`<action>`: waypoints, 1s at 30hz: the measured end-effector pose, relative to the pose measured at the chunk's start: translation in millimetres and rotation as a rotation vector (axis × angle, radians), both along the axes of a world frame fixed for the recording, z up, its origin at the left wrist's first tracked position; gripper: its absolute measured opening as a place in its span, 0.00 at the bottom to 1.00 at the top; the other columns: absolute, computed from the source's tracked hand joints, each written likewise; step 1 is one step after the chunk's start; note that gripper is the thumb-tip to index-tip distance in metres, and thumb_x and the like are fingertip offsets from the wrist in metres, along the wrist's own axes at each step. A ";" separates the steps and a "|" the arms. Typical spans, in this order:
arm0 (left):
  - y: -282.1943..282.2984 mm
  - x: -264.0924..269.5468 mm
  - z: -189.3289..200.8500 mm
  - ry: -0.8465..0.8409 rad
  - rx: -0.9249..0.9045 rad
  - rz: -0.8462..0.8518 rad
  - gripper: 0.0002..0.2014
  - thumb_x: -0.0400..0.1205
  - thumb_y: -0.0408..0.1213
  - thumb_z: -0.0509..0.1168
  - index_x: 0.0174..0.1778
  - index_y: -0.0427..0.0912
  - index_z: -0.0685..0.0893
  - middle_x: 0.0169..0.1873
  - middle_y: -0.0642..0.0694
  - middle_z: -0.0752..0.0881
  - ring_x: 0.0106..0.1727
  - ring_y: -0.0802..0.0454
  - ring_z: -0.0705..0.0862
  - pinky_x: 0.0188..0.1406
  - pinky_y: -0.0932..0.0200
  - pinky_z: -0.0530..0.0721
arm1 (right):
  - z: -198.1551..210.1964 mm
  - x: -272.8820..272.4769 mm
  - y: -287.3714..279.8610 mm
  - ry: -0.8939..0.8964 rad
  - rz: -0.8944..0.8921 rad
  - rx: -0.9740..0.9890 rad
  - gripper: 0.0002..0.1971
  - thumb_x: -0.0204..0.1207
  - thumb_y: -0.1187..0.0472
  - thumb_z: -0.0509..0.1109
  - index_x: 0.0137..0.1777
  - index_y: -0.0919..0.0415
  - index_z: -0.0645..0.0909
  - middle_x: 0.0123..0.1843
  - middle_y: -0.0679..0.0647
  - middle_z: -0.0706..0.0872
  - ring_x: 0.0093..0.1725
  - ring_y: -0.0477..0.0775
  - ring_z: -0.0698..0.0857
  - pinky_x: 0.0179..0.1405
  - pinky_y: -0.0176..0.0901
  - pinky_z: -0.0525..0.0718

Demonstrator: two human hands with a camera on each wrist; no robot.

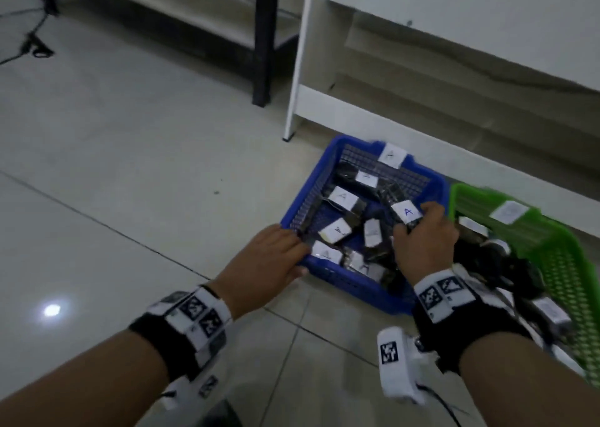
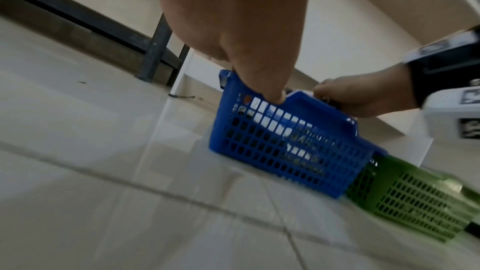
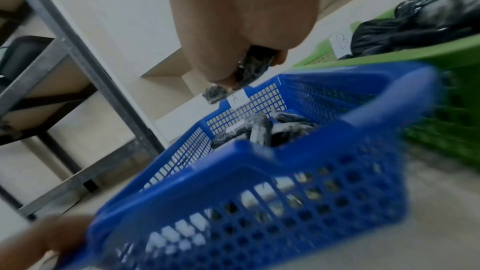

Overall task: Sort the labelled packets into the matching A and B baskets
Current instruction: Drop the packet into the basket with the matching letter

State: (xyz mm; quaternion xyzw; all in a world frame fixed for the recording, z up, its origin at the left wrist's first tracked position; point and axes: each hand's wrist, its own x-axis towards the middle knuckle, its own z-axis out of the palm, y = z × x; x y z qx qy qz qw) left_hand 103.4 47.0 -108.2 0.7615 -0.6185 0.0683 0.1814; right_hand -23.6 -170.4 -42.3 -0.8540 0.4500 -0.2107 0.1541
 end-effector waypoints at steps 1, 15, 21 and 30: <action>-6.4 3.0 -1.4 -0.038 -0.027 -0.027 0.17 0.82 0.49 0.55 0.51 0.43 0.85 0.46 0.47 0.85 0.51 0.48 0.82 0.67 0.57 0.68 | 0.0 11.7 -4.2 0.031 -0.033 0.017 0.23 0.73 0.63 0.69 0.66 0.69 0.69 0.63 0.75 0.75 0.63 0.73 0.73 0.63 0.58 0.68; -22.7 9.2 -18.1 -0.062 -0.172 -0.146 0.12 0.83 0.42 0.57 0.45 0.40 0.83 0.37 0.46 0.83 0.38 0.47 0.78 0.51 0.58 0.68 | -31.3 55.9 -71.1 0.814 0.151 0.043 0.28 0.76 0.39 0.64 0.64 0.62 0.70 0.68 0.68 0.77 0.69 0.71 0.73 0.71 0.63 0.67; -21.3 5.5 -7.5 -0.040 -0.008 -0.112 0.19 0.79 0.50 0.60 0.49 0.36 0.83 0.43 0.41 0.85 0.45 0.42 0.81 0.55 0.54 0.69 | -4.9 48.2 -54.4 0.816 0.219 -0.078 0.39 0.71 0.27 0.53 0.71 0.56 0.72 0.73 0.65 0.73 0.71 0.69 0.72 0.71 0.65 0.69; 4.9 -25.4 28.2 0.080 0.429 0.000 0.44 0.79 0.54 0.65 0.83 0.47 0.45 0.81 0.35 0.47 0.82 0.35 0.46 0.80 0.40 0.44 | 22.2 -8.7 106.3 0.094 0.379 -0.075 0.24 0.77 0.45 0.59 0.68 0.57 0.74 0.68 0.61 0.76 0.70 0.66 0.71 0.67 0.63 0.70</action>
